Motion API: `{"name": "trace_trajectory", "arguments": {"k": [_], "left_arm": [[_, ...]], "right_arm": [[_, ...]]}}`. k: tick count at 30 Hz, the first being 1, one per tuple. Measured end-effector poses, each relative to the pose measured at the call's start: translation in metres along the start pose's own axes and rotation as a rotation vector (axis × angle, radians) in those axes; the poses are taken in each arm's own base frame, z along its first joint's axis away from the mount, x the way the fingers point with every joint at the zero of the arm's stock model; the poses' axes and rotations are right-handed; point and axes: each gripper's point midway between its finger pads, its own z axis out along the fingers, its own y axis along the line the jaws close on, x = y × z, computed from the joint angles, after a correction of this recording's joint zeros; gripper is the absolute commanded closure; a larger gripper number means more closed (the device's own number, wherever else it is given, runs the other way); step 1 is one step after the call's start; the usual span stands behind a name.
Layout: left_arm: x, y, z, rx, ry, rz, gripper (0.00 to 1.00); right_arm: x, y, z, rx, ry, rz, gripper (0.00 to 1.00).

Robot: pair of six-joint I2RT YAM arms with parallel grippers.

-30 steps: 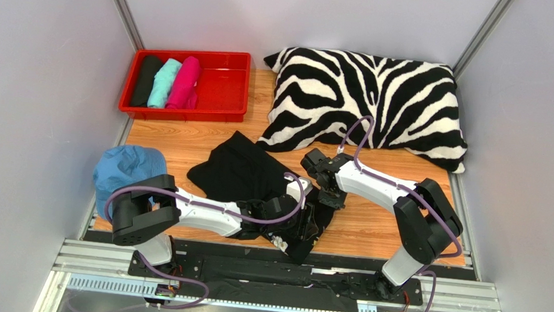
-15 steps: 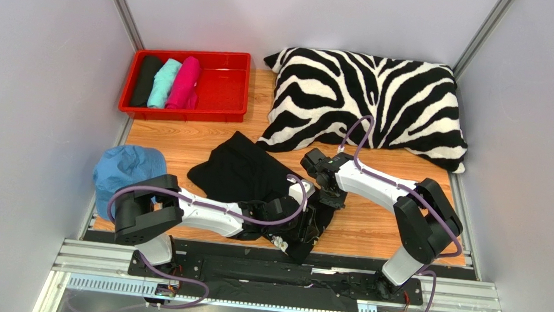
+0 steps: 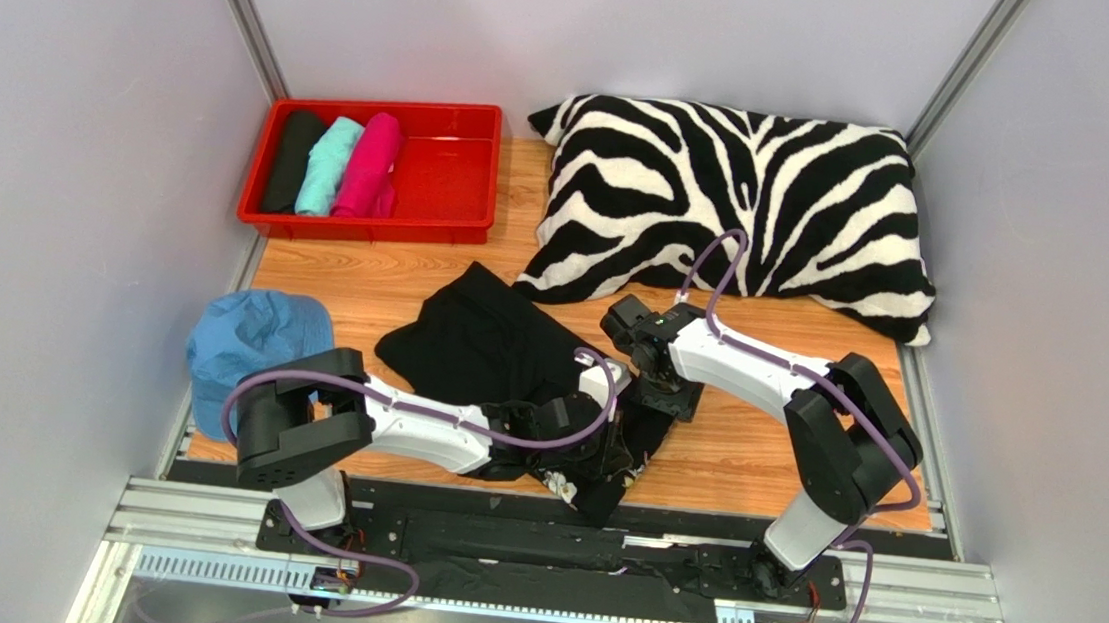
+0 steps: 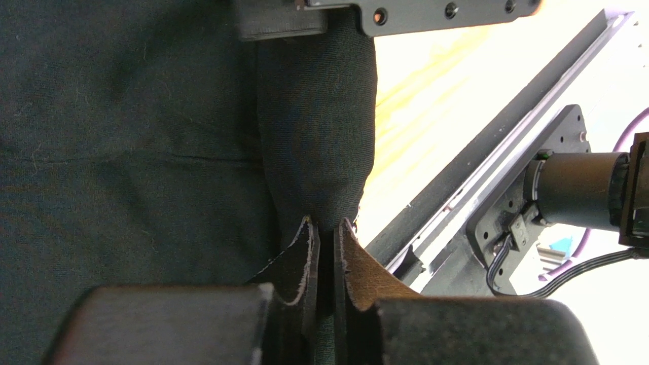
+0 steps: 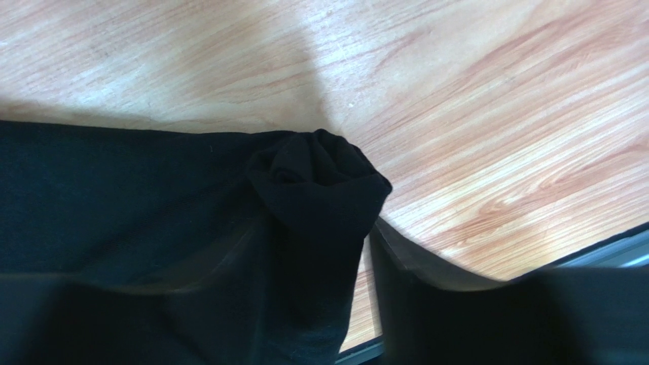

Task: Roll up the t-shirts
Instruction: Roll the T-shirt to the center of the board.

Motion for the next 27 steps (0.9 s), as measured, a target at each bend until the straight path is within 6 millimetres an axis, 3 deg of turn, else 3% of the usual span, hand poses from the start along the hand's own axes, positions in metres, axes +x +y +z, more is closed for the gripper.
{"name": "trace_trajectory", "arguments": {"k": [6, 14, 20, 22, 23, 27], "left_arm": [[0.003, 0.004, 0.000, -0.012, -0.008, -0.038, 1.00], [0.006, 0.015, 0.000, -0.043, -0.023, -0.076, 1.00], [0.004, 0.021, 0.000, -0.058, -0.030, -0.101, 1.00], [0.003, 0.021, 0.000, -0.060, -0.031, -0.106, 1.00], [0.003, 0.021, 0.000, -0.060, -0.031, -0.109, 1.00], [0.003, 0.022, 0.000, -0.064, -0.030, -0.115, 1.00]], "right_arm": [[-0.006, 0.002, -0.009, -0.043, -0.025, 0.016, 0.18], [-0.024, -0.002, -0.046, -0.213, -0.126, 0.105, 0.16], [-0.028, -0.016, -0.064, -0.320, -0.196, 0.165, 0.37], [-0.026, -0.019, -0.067, -0.350, -0.209, 0.176, 0.57], [-0.024, -0.020, -0.067, -0.368, -0.211, 0.182, 0.73], [-0.013, -0.019, -0.062, -0.420, -0.195, 0.177, 0.88]]}}
